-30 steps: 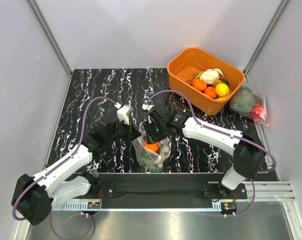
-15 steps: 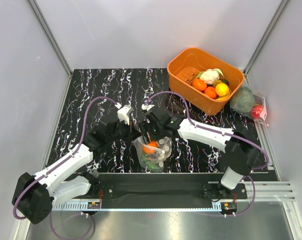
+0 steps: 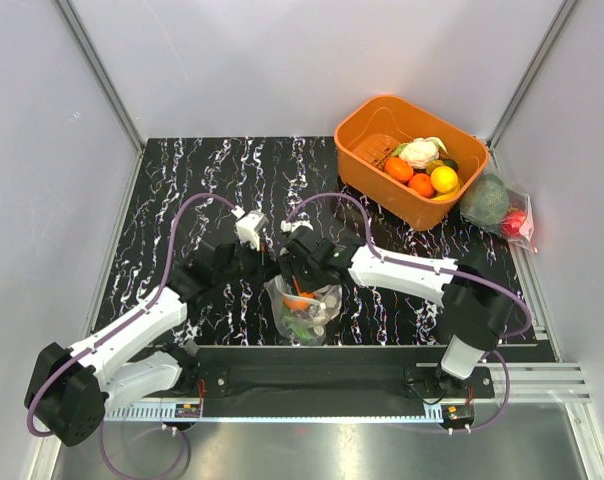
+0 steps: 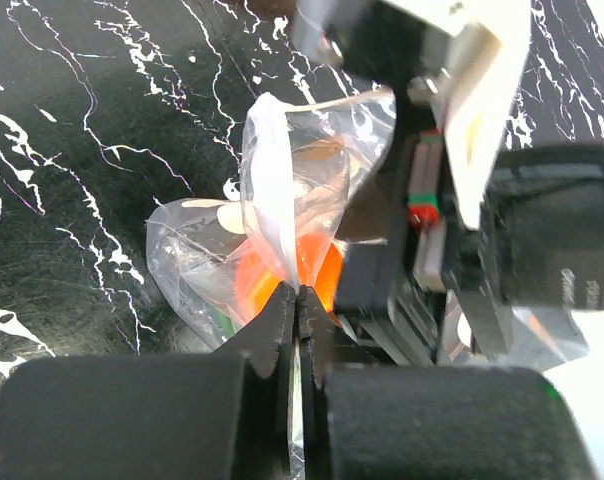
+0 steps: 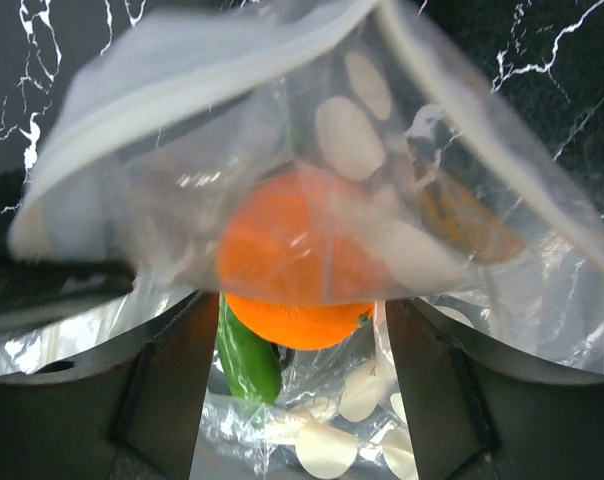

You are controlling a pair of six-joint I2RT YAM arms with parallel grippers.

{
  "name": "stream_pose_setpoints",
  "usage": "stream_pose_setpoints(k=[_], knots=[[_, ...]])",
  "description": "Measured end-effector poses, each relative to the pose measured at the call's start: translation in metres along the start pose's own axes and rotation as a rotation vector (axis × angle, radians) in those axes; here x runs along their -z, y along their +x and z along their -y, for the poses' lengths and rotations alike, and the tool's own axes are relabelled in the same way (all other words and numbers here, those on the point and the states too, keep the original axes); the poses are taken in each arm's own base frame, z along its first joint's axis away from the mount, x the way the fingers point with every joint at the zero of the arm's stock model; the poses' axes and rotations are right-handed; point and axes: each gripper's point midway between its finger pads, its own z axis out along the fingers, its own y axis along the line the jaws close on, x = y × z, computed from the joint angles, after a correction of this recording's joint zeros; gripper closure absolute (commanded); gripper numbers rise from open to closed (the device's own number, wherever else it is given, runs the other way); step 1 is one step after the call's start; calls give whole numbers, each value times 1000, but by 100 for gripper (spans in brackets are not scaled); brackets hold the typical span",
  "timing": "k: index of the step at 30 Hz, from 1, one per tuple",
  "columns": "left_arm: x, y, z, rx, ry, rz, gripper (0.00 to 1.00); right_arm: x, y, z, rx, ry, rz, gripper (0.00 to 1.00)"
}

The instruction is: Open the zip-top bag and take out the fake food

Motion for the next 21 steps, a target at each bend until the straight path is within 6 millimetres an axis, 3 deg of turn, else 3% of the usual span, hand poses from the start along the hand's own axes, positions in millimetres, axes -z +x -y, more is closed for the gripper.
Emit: stream_pose_setpoints(k=[11, 21], knots=[[0, 0, 1, -1, 1, -1, 100, 15, 2, -14, -4, -11, 24, 26], [0, 1, -4, -2, -20, -2, 100, -10, 12, -4, 5, 42, -2, 22]])
